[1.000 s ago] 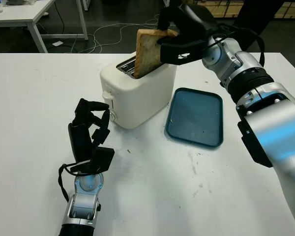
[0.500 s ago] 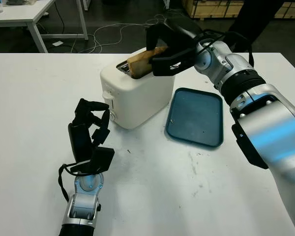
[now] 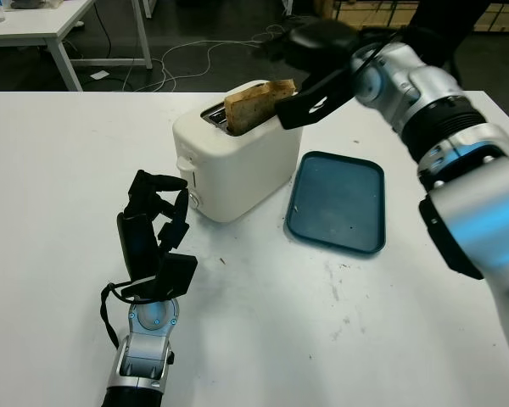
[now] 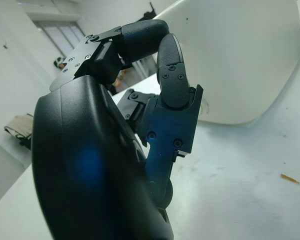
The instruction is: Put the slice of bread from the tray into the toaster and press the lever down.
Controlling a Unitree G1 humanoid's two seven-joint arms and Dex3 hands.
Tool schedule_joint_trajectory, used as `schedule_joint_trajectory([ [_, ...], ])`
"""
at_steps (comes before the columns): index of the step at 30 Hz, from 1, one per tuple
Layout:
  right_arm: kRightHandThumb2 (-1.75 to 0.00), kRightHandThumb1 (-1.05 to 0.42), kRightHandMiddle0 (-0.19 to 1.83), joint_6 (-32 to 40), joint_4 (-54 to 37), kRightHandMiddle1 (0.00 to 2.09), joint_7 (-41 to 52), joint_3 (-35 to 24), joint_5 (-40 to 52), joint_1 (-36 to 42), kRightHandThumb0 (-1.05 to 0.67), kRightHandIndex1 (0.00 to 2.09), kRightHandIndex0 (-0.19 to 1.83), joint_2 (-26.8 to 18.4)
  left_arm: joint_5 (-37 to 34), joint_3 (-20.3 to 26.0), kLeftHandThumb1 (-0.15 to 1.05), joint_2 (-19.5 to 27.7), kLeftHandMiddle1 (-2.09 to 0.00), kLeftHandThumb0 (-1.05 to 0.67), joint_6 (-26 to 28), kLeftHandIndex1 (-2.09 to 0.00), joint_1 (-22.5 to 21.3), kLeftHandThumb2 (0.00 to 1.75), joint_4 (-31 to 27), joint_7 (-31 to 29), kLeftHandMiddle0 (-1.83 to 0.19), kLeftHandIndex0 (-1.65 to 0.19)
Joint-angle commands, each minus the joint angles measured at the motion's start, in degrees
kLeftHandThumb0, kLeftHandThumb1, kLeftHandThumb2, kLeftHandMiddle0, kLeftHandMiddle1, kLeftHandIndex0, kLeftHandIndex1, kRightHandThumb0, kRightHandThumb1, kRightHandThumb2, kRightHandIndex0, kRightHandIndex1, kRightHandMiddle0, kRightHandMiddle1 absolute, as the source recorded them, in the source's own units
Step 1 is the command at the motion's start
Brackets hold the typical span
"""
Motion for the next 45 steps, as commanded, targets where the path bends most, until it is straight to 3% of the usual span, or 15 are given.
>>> schedule_joint_trajectory([
  [1,-0.03,-0.78,0.22,-5.6,-3.7,0.06,-7.0,-3.3,2.9,2.3,-0.70,0.08,0.11,-2.7,0.2,0.1,0.92,0.1,-1.75,-0.47,0.1,-1.60,0.1,0.39,-0.9,-0.2,-0.74,-0.57],
  [5,-0.05,-0.90,0.38,-14.8,-11.3,0.07,-20.6,-7.4,4.1,11.5,-0.56,0.58,0.06,-6.6,0.7,0.3,0.92,0.9,-1.75,-0.46,-0.2,-1.62,-0.4,0.40,-0.9,-0.6,-0.76,-0.57],
  [7,-0.05,-0.92,0.54,-18.7,-15.8,0.13,-27.5,-10.0,4.8,17.7,-0.51,0.77,0.16,-7.7,0.9,0.7,0.92,1.6,-1.75,-0.45,0.3,-1.64,-0.9,0.40,-1.3,-1.1,-0.76,-0.56],
  [11,-0.01,-0.91,0.88,-24.7,-25.8,0.11,-37.6,-14.9,5.6,33.4,-0.31,0.49,0.78,-8.3,1.7,1.8,0.92,3.9,-1.75,-0.46,2.8,-1.57,-2.4,0.36,-3.6,-2.1,-0.71,-0.53],
  [14,-0.01,-0.91,1.01,-27.0,-32.6,0.14,-39.6,-18.3,8.7,46.0,-0.22,0.52,0.99,-5.9,3.2,2.7,0.92,7.0,-1.74,-0.45,4.3,-1.43,-3.9,0.35,-5.2,-3.8,-0.64,-0.54],
  [17,-0.18,-0.92,1.05,-23.9,-39.8,0.10,-37.8,-20.2,11.8,57.5,-0.23,0.90,0.89,-2.2,4.9,3.5,0.92,10.3,-1.75,-0.45,5.6,-1.24,-5.8,0.32,-6.3,-5.3,-0.66,-0.62],
  [22,-0.30,-0.92,1.10,-17.3,-47.3,0.13,-41.7,-21.8,6.7,69.4,-0.26,1.23,0.81,3.5,7.9,4.9,0.92,15.4,-1.75,-0.42,8.5,-0.96,-9.1,0.26,-9.0,-7.8,-0.74,-0.77],
  [26,-0.32,-0.92,1.12,-13.8,-50.4,0.21,-45.0,-22.1,2.2,73.5,-0.26,1.42,0.77,5.7,10.0,5.5,0.92,18.6,-1.62,-0.37,9.6,-0.85,-11.0,0.20,-9.9,-8.9,-0.71,-0.85],
  [28,-0.35,-0.92,1.10,-13.0,-51.7,0.29,-45.3,-22.3,1.6,74.5,-0.29,1.49,0.75,6.1,11.0,5.7,0.92,20.3,-1.44,-0.33,11.2,-0.80,-11.5,0.13,-10.8,-10.3,-0.77,-0.89],
  [33,-0.39,-0.92,0.75,-12.5,-53.0,1.08,-46.7,-23.1,1.5,75.4,-0.32,1.68,0.71,7.4,13.5,4.8,0.91,24.8,-1.20,-0.26,16.2,-0.62,-12.2,0.02,-13.1,-16.7,-0.88,-0.98],
  [38,-0.39,-0.92,0.70,-13.7,-52.5,1.20,-47.7,-23.3,1.6,74.6,-0.31,1.69,0.72,7.7,15.8,2.9,0.89,29.7,-1.17,-0.23,20.1,-0.45,-14.1,0.00,-14.5,-25.2,-0.92,-1.04],
  [45,-0.39,-0.92,0.60,-13.3,-52.4,1.42,-48.9,-23.1,0.8,74.3,-0.31,1.74,0.70,7.5,17.3,-0.8,0.92,35.9,-1.11,-0.21,21.3,-0.31,-19.3,0.02,-11.9,-35.5,-0.90,-1.09],
])
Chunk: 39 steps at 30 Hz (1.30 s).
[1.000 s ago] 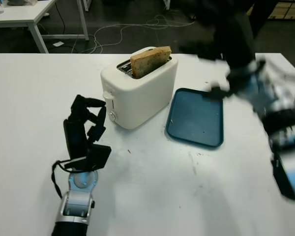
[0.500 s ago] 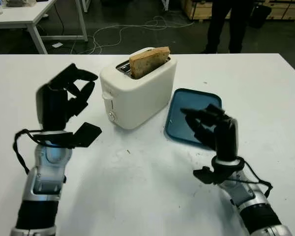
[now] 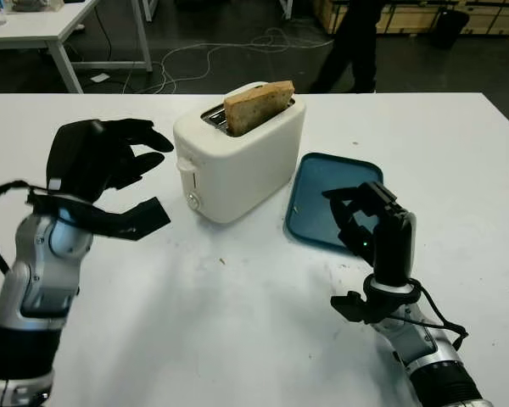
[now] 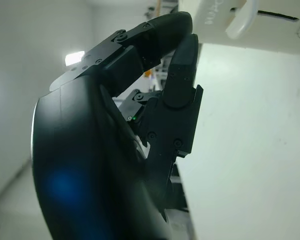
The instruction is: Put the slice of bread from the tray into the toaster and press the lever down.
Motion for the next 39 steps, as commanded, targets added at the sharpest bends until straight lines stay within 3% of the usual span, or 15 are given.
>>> schedule_joint_trajectory([
  [1,-0.38,-0.92,0.58,0.1,-0.3,1.46,-1.0,-0.3,-0.7,-0.8,-0.30,1.74,0.70,0.1,0.6,-1.4,0.92,2.1,-1.09,-0.22,0.1,-0.29,-2.2,0.03,1.5,-2.8,-0.92,-1.11],
  [5,-0.38,-0.92,0.55,1.0,-0.4,1.56,-1.1,-0.4,-1.1,-0.9,-0.31,1.75,0.71,0.1,-1.0,-3.3,0.92,4.8,-1.33,-0.24,-1.5,-0.21,-7.4,0.09,5.7,-8.8,-0.89,-1.16],
  [9,-0.37,-0.92,0.54,0.7,-0.1,1.56,-1.5,-0.3,-1.2,-1.0,-0.31,1.75,0.73,0.2,-2.0,-4.8,0.92,6.2,-1.22,-0.25,-4.1,-0.17,-12.7,0.07,10.9,-11.9,-0.93,-1.22],
  [10,-0.37,-0.92,0.55,0.8,-0.1,1.55,-1.4,-0.3,-1.1,-1.0,-0.31,1.75,0.72,0.3,-2.2,-5.3,0.92,6.4,-1.36,-0.25,-4.4,-0.29,-14.0,0.06,12.3,-12.5,-0.92,-1.27],
  [12,-0.37,-0.92,0.57,0.8,-0.2,1.51,-1.6,-0.4,-1.1,-0.9,-0.31,1.75,0.72,0.4,-2.1,-6.2,0.92,6.7,-1.61,-0.26,-5.1,-0.99,-16.1,0.08,14.7,-13.5,-0.89,-1.05],
  [15,-0.35,-0.92,0.59,1.0,-0.4,1.50,-1.8,-0.5,-1.4,-0.8,-0.30,1.75,0.73,0.4,-0.9,-7.9,0.92,7.3,-1.72,-0.28,-5.3,-1.39,-18.4,0.13,17.1,-14.9,-0.88,-0.88],
  [22,-0.34,-0.92,0.61,0.6,0.2,1.47,-2.2,-0.5,-1.3,-0.8,-0.29,1.75,0.72,0.3,-0.8,-10.0,0.92,7.5,-1.40,-0.23,-7.0,-0.82,-20.0,0.15,20.4,-15.5,-0.97,-1.00],
  [26,-0.34,-0.92,0.61,1.1,-0.5,1.46,-1.9,-0.6,-1.3,-0.5,-0.29,1.75,0.73,0.4,-0.9,-10.3,0.92,7.2,-1.69,-0.21,-6.8,-0.99,-19.6,0.13,20.4,-15.5,-0.87,-0.95],
  [30,-0.34,-0.92,0.61,0.8,0.0,1.46,-2.7,-0.5,-1.8,-0.8,-0.29,1.75,0.73,0.3,-0.8,-10.8,0.92,7.2,-1.74,-0.20,-6.4,-1.21,-19.7,0.17,20.7,-16.4,-0.84,-0.83],
  [35,-0.36,-0.92,0.60,0.9,0.2,1.49,-2.5,-0.5,-1.4,-0.7,-0.29,1.75,0.73,0.3,-1.4,-10.9,0.92,7.4,-1.74,-0.20,-5.3,-1.21,-19.0,0.19,18.8,-18.8,-0.84,-0.82],
  [36,-0.36,-0.92,0.59,1.1,0.1,1.49,-2.2,-0.5,-1.1,-0.7,-0.29,1.75,0.72,0.3,-1.7,-10.8,0.92,7.4,-1.67,-0.20,-5.1,-1.15,-18.7,0.19,18.3,-19.4,-0.82,-0.79],
  [37,-0.36,-0.92,0.60,1.2,0.0,1.47,-2.2,-0.5,-1.2,-0.6,-0.29,1.75,0.72,0.3,-2.0,-10.6,0.92,7.4,-1.38,-0.21,-4.8,-0.89,-18.3,0.20,17.8,-19.7,-0.87,-0.76],
  [39,-0.36,-0.92,0.61,1.7,-0.1,1.45,-2.4,-0.5,-1.5,-0.6,-0.30,1.75,0.72,0.3,-2.3,-10.3,0.92,7.4,-1.15,-0.20,-4.0,-0.49,-17.4,0.20,16.6,-20.2,-0.95,-0.82],
])
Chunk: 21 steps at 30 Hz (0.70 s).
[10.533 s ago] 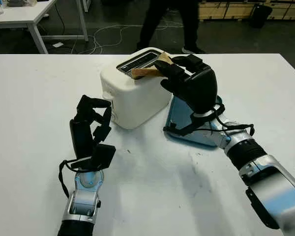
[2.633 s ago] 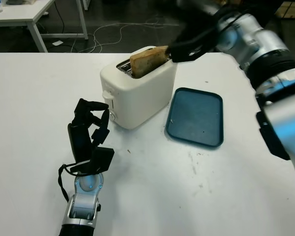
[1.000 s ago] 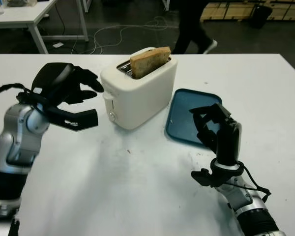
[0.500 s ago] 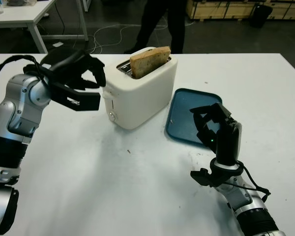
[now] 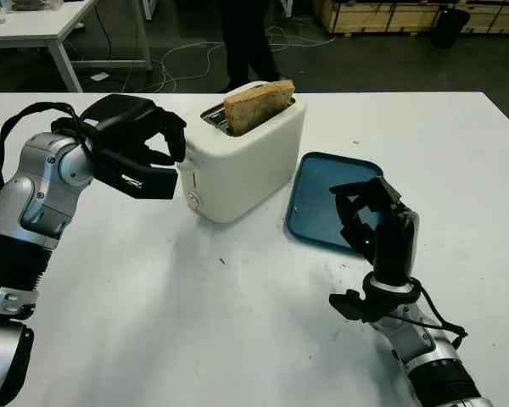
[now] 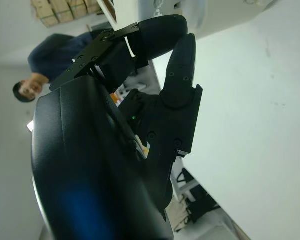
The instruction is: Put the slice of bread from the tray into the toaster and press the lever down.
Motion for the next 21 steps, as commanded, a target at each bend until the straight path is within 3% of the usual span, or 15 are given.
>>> schedule_joint_trajectory([
  [1,-0.36,-0.92,0.61,0.9,-0.1,1.45,-0.2,-0.4,0.1,-0.3,-0.30,1.75,0.72,0.1,-0.8,0.6,0.92,0.7,-1.07,-0.21,0.8,-0.34,1.3,0.20,-1.4,-0.8,-0.98,-0.84],
  [7,-0.35,-0.92,0.60,0.7,0.5,1.47,-0.5,-0.2,0.0,-0.5,-0.29,1.75,0.73,0.1,-2.3,0.9,0.91,1.6,-0.73,-0.21,-1.3,-0.14,2.7,0.28,-1.4,-0.5,-0.89,-0.92],
  [11,-0.35,-0.92,0.60,1.0,0.3,1.49,-0.3,-0.2,0.1,-0.4,-0.29,1.75,0.73,0.2,-3.3,1.0,0.87,1.6,-0.92,-0.20,-2.1,-0.07,3.3,0.38,-0.8,-0.4,-0.88,-0.92],
  [15,-0.35,-0.92,0.56,0.7,0.7,1.54,-0.5,-0.2,0.1,-0.5,-0.29,1.75,0.72,0.0,-3.6,0.9,0.80,1.6,-0.85,-0.20,-1.2,-0.02,3.7,0.54,-1.2,-1.1,-0.84,-0.88],
  [21,-0.36,-0.92,0.55,0.2,0.9,1.56,-0.5,-0.2,0.2,-0.6,-0.29,1.75,0.73,0.0,-3.6,1.0,0.80,1.8,-0.86,-0.17,0.7,0.00,4.1,0.57,-2.2,-2.4,-0.83,-0.85],
])
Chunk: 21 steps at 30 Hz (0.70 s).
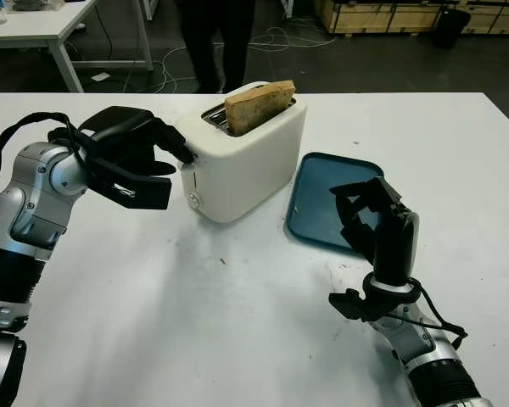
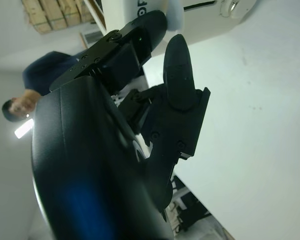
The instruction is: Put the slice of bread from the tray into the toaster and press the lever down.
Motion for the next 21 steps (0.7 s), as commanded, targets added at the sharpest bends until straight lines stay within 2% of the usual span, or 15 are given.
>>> schedule_joint_trajectory([
  [1,-0.36,-0.92,0.55,0.0,0.5,1.56,-0.7,-0.2,0.0,-0.7,-0.29,1.75,0.72,-0.1,0.0,0.1,0.79,0.6,-0.90,-0.17,0.7,-0.01,1.1,0.57,-0.4,-0.5,-0.88,-0.85],
  [5,-0.37,-0.92,0.56,0.5,0.1,1.55,-0.5,-0.2,-0.1,-0.5,-0.29,1.75,0.72,-0.1,0.1,-0.2,0.78,0.5,-0.95,-0.17,0.6,-0.01,1.0,0.57,-0.3,-0.2,-0.90,-0.87],
  [9,-0.37,-0.92,0.57,0.3,0.3,1.53,-0.6,-0.2,0.0,-0.5,-0.29,1.75,0.73,0.0,0.1,-0.3,0.76,0.4,-0.80,-0.17,0.5,-0.01,0.6,0.61,-0.2,-0.4,-0.80,-0.88],
  [16,-0.37,-0.92,0.56,0.0,0.6,1.55,-1.3,-0.2,-0.4,-0.7,-0.28,1.75,0.73,-0.3,0.4,-0.6,0.76,-0.1,-0.89,-0.17,1.0,-0.01,0.8,0.60,-0.5,-0.1,-0.96,-0.87],
  [17,-0.37,-0.92,0.56,0.1,0.6,1.55,-1.3,-0.2,-0.3,-0.7,-0.29,1.75,0.73,-0.3,0.5,-0.7,0.76,-0.2,-0.87,-0.16,1.3,-0.01,0.9,0.59,-0.5,-0.2,-0.94,-0.87],
  [21,-0.38,-0.92,0.54,0.0,0.5,1.59,-1.6,-0.3,-0.3,-0.5,-0.30,1.75,0.73,-0.4,0.4,-2.3,0.85,-2.2,-0.58,-0.15,3.7,0.00,1.9,0.46,0.1,-1.0,-0.84,-0.85],
])
